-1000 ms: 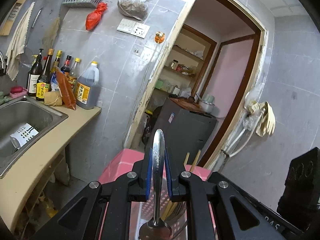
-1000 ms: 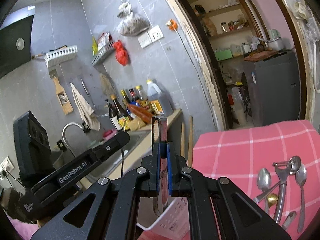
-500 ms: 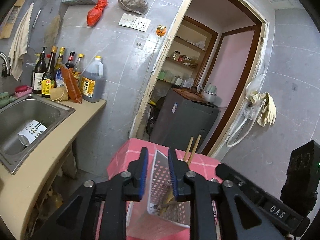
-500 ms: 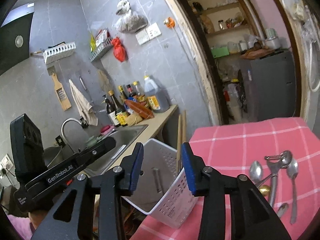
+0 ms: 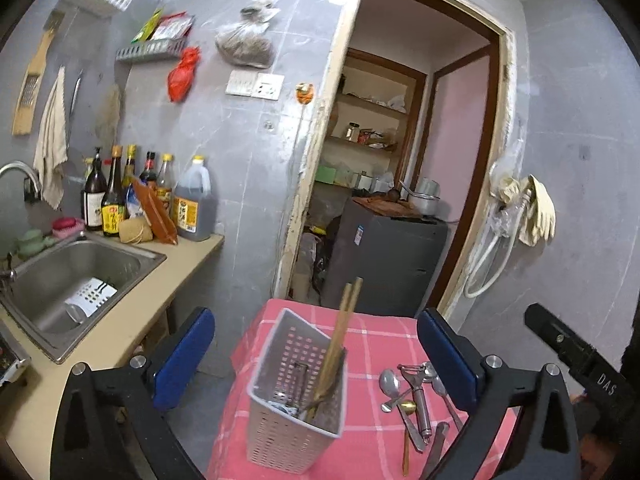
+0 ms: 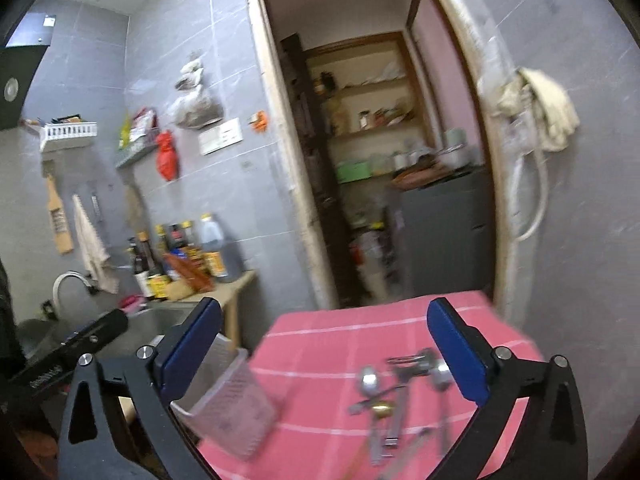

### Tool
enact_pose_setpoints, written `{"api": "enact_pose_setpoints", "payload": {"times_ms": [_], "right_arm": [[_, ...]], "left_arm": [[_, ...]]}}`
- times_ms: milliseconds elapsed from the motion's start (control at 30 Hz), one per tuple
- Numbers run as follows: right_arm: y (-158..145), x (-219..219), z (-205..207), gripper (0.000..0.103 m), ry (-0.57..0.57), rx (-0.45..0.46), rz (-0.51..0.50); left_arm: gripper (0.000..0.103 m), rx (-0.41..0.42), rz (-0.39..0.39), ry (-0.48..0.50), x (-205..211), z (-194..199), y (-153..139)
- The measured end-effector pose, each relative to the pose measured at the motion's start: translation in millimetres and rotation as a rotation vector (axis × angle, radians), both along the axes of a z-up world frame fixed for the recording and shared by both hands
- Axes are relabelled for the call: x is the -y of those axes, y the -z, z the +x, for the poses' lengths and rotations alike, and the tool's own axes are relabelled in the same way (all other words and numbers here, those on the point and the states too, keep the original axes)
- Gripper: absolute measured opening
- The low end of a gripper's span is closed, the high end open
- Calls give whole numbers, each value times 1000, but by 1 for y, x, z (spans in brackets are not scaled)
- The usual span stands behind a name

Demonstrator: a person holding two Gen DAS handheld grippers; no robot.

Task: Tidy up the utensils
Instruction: 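Withdraw both tools from the caddy back over the cutlery, then close the left tool on a silver spoon while the right tool grasps another spoon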

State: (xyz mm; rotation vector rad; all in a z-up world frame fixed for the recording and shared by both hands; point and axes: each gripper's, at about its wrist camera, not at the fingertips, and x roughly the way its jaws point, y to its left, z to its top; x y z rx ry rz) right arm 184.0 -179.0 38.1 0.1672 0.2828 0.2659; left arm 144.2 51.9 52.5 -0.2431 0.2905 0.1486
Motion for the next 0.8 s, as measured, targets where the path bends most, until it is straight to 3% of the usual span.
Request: {"api": "enact_pose_setpoints", "payload": {"times_ms": [233,367,800], "right_arm": [[2,41,-9,102,112,15,-113],[11,62,-6,102,131,-17,-122],[79,110,47,102,42,-198,-94]], "left_arm": [[102,20,81,21,45,-4,6],[102,29,100,52,70,-1,12],[102,-130,133,145,125,46,60]]}}
